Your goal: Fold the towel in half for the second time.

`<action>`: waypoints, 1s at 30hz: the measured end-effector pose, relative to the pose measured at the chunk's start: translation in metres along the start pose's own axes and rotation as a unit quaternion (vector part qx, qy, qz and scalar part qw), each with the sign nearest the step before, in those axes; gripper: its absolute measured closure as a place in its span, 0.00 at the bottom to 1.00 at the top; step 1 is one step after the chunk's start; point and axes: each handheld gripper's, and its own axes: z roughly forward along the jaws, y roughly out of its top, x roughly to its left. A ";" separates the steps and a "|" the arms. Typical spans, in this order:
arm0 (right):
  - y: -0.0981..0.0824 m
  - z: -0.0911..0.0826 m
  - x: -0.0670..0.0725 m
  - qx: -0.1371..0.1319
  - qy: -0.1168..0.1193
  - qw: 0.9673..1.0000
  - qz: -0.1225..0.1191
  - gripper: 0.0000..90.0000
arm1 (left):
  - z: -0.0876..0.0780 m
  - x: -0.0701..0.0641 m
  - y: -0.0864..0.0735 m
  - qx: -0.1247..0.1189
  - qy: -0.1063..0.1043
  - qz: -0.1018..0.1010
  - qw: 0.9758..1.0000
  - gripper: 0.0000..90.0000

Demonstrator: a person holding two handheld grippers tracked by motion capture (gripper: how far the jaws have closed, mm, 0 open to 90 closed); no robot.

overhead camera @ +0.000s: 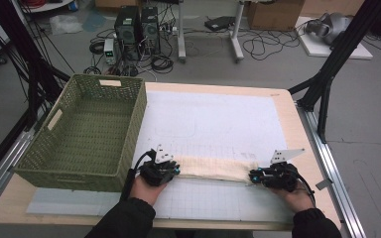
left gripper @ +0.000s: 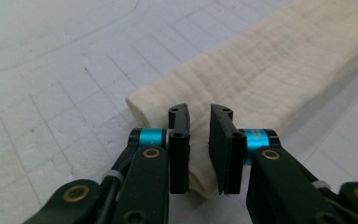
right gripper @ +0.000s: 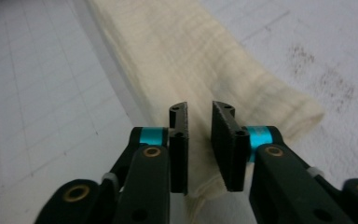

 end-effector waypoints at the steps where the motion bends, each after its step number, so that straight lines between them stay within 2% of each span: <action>1: 0.002 -0.002 0.001 -0.007 0.001 1.000 -0.004 0.82 | -0.002 0.000 0.002 -0.005 -0.005 -0.007 1.000 0.84; 3: 0.007 -0.005 0.001 -0.024 -0.009 1.000 -0.009 0.79 | -0.003 0.001 0.005 -0.015 -0.006 -0.004 1.000 0.83; 6: 0.011 -0.006 -0.003 -0.045 -0.015 0.999 0.005 0.75 | 0.000 0.002 0.009 -0.016 -0.005 -0.005 1.000 0.80; 7: 0.012 -0.004 -0.004 -0.044 -0.019 0.999 0.006 0.73 | 0.002 0.001 0.009 -0.011 -0.004 -0.002 1.000 0.79; 9: 0.012 -0.001 -0.005 -0.035 -0.018 0.999 0.004 0.71 | 0.006 0.001 0.007 0.012 0.001 0.006 1.000 0.77; 11: 0.011 0.002 -0.004 -0.025 -0.016 1.000 0.000 0.70 | 0.009 0.001 0.003 0.024 0.002 0.004 1.000 0.74; 14: 0.007 0.006 -0.002 -0.001 -0.022 1.000 -0.010 0.67 | 0.010 0.001 0.001 0.021 0.001 0.004 1.000 0.73; 16: 0.003 0.006 0.000 0.007 -0.028 0.999 -0.019 0.66 | 0.010 0.000 0.001 0.023 0.003 0.008 1.000 0.72; 20: -0.001 0.003 0.001 0.004 -0.040 0.999 -0.031 0.66 | 0.010 0.000 -0.001 0.022 0.004 0.016 1.000 0.72; 22: -0.002 0.001 0.002 0.004 -0.043 0.999 -0.029 0.65 | 0.010 0.000 -0.001 0.021 0.005 0.019 1.000 0.72; 30: -0.004 0.001 0.002 -0.002 -0.044 0.999 -0.030 0.64 | 0.011 0.000 -0.001 0.020 0.004 0.022 1.000 0.72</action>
